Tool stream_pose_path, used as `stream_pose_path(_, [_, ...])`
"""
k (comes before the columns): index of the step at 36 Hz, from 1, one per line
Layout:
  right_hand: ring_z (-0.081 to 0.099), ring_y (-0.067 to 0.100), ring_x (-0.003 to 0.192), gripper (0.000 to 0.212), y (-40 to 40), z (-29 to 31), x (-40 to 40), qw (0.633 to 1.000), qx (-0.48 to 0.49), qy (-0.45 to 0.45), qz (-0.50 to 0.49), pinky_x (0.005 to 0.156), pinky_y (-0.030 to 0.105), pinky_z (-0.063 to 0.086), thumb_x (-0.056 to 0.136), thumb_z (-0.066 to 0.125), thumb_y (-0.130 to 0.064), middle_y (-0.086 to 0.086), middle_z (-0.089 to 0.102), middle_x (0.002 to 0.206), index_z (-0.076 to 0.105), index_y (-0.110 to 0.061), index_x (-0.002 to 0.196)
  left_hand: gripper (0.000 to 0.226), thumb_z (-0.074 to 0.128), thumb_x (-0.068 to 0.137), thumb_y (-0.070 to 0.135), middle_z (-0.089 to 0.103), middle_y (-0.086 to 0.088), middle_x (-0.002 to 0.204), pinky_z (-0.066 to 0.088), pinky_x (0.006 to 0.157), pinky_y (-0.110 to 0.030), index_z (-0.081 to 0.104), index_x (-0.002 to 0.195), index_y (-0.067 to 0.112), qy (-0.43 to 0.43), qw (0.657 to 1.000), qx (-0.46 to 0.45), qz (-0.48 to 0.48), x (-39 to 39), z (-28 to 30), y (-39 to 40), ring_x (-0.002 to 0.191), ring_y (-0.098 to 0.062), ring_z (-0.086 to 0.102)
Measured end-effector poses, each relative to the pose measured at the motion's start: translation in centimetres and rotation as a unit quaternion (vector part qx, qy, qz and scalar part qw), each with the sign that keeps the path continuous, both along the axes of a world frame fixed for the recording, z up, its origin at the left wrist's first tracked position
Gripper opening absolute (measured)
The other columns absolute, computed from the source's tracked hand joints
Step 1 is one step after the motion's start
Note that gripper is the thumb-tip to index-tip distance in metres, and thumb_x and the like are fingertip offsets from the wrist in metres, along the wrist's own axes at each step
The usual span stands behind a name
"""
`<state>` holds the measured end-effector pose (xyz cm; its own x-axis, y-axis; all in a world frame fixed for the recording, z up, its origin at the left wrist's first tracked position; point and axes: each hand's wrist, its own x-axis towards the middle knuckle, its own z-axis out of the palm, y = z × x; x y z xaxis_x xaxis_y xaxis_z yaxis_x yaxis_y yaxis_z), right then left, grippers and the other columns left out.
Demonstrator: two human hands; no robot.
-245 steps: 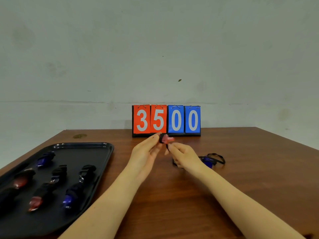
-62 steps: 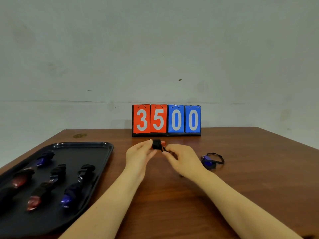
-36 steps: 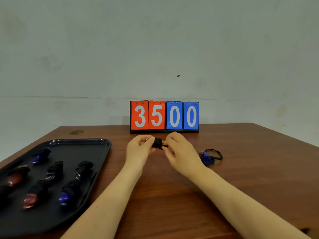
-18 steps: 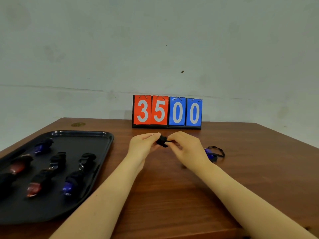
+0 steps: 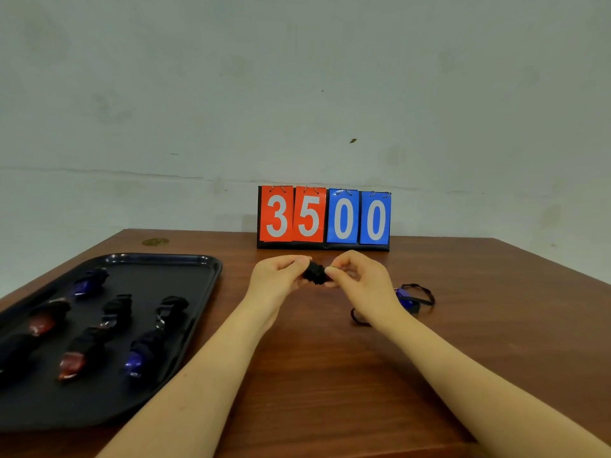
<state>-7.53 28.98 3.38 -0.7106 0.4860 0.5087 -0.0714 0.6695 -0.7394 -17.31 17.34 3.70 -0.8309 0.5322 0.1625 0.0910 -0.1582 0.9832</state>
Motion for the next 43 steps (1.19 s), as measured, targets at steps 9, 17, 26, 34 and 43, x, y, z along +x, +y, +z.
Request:
stream_pose_path(9, [0.069,0.020,0.095,0.018,0.9,0.3,0.2,0.951,-0.284,0.051,0.108,0.085,0.028,0.055,0.088,0.065,-0.014,0.011,0.071,0.099,0.070,-0.003,0.101,0.017,0.060,0.093,0.008,0.068,-0.005,0.109,0.057,0.079,-0.024,0.068,0.106,0.014,-0.056,0.994,0.071,-0.056,0.4,0.1,-0.2,0.100,-0.017,0.066])
stream_pose_path(17, [0.063,0.013,0.073,0.017,0.8,0.6,0.3,0.893,-0.394,0.059,0.210,0.069,0.020,0.055,0.091,0.060,-0.017,0.006,0.064,0.079,0.065,-0.004,0.099,0.016,0.056,0.094,0.007,0.070,-0.009,0.109,0.055,0.085,-0.030,0.068,0.104,0.012,-0.148,0.972,0.149,-0.104,0.8,0.0,-0.1,0.104,-0.020,0.066])
stream_pose_path(26, [0.062,0.011,0.063,0.013,0.8,0.6,0.2,0.950,-0.272,0.059,0.144,0.062,0.019,0.053,0.094,0.055,-0.012,0.005,0.065,0.073,0.065,-0.005,0.098,0.022,0.061,0.090,0.007,0.072,-0.014,0.106,0.055,0.086,-0.031,0.068,0.111,0.003,-0.198,0.956,0.174,-0.131,0.8,-0.2,0.1,0.101,-0.020,0.068])
stream_pose_path(34, [0.063,0.014,0.055,0.013,0.2,0.4,0.0,0.976,-0.187,0.000,0.114,0.048,0.019,0.050,0.094,0.057,-0.016,0.008,0.066,0.067,0.065,-0.005,0.095,0.019,0.049,0.100,0.017,0.071,-0.013,0.095,0.058,0.085,-0.038,0.060,0.112,0.008,-0.081,0.993,0.044,-0.078,1.1,-1.0,1.4,0.084,-0.021,0.073])
stream_pose_path(43, [0.062,0.012,0.054,0.014,0.0,0.4,-0.1,0.971,-0.206,-0.001,0.118,0.050,0.018,0.050,0.095,0.056,-0.013,0.007,0.066,0.067,0.067,-0.003,0.093,0.032,0.047,0.100,0.035,0.069,-0.005,0.075,0.050,0.059,-0.024,0.066,0.104,0.009,-0.065,0.993,-0.003,-0.103,1.4,-1.0,1.1,0.066,-0.015,0.061])
